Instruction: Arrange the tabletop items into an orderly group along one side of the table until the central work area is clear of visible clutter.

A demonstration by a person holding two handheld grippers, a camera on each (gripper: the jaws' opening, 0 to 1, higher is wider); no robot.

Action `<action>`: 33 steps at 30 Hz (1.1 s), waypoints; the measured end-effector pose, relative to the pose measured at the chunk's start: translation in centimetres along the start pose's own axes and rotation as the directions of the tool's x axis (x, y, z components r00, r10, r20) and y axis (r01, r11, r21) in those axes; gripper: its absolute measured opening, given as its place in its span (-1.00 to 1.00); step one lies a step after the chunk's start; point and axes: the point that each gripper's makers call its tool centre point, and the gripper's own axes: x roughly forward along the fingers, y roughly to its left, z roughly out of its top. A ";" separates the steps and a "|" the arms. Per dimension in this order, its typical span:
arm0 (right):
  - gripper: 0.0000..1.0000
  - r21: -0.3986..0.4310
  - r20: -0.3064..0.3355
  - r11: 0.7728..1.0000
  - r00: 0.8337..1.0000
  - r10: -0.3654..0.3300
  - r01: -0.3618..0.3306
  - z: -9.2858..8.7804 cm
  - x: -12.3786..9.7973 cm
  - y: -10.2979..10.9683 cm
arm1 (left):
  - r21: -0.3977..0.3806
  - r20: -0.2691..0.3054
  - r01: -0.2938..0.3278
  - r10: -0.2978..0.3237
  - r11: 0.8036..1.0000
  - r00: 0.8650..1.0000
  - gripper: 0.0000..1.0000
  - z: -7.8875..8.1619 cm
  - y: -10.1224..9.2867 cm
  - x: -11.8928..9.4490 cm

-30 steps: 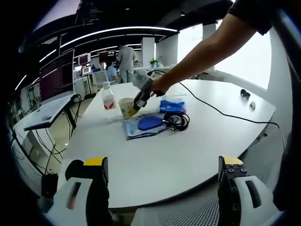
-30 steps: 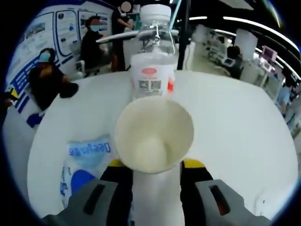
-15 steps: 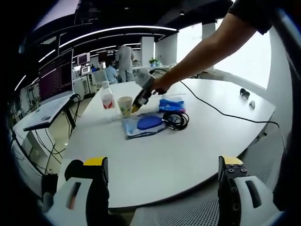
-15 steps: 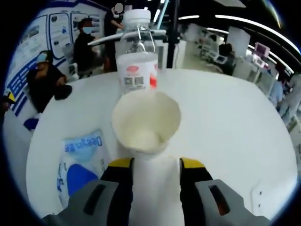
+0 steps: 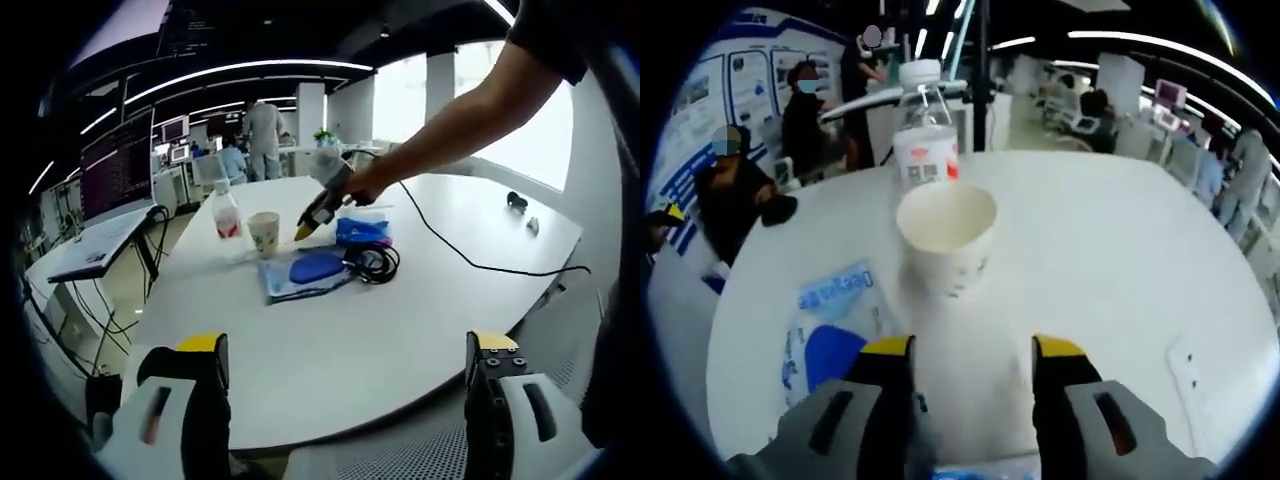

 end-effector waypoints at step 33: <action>1.00 0.231 0.016 0.967 0.994 -0.113 0.106 -2.8 -9.1 3.9 | 0.082 0.064 0.094 -0.100 0.992 0.993 0.98 2.7 -2.2 0.1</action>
